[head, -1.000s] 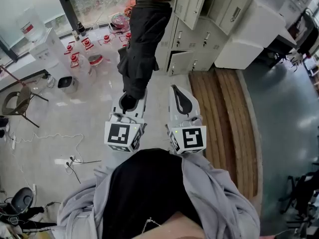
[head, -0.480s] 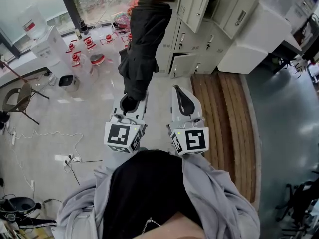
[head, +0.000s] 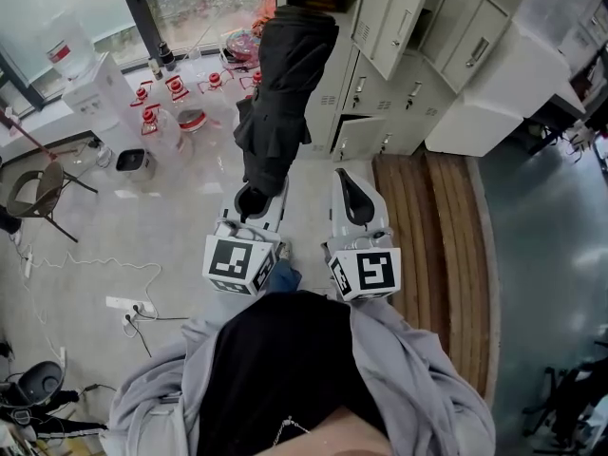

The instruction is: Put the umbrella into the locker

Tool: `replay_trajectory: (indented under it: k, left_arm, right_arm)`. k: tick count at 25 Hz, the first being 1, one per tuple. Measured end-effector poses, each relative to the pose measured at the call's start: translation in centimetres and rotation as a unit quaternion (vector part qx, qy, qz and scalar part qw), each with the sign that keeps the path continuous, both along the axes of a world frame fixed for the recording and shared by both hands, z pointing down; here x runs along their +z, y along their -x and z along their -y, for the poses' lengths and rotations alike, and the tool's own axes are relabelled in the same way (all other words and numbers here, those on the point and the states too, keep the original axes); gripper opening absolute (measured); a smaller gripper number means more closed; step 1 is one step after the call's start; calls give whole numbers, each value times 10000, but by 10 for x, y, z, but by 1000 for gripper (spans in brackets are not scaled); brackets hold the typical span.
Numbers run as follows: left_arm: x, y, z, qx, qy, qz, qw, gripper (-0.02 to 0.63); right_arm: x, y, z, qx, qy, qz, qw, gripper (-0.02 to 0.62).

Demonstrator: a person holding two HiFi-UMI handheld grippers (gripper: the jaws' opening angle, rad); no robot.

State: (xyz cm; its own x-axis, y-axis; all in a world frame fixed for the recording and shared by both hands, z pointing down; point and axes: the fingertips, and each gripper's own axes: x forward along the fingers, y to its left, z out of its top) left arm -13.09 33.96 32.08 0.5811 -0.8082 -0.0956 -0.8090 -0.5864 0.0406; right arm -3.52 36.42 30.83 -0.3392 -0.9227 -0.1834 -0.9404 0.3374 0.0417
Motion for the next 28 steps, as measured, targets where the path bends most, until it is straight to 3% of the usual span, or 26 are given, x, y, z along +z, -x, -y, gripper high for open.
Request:
replay_trajectory:
  k: [17, 28]
  left_arm:
    - [-7, 0, 212, 298, 55, -129, 9995, 91]
    - [2, -10, 296, 634, 140, -173, 9977, 91]
  right_arm:
    - [-4, -8, 208, 374, 134, 24, 9992, 3]
    - [9, -16, 288, 769, 275, 220, 9964, 3]
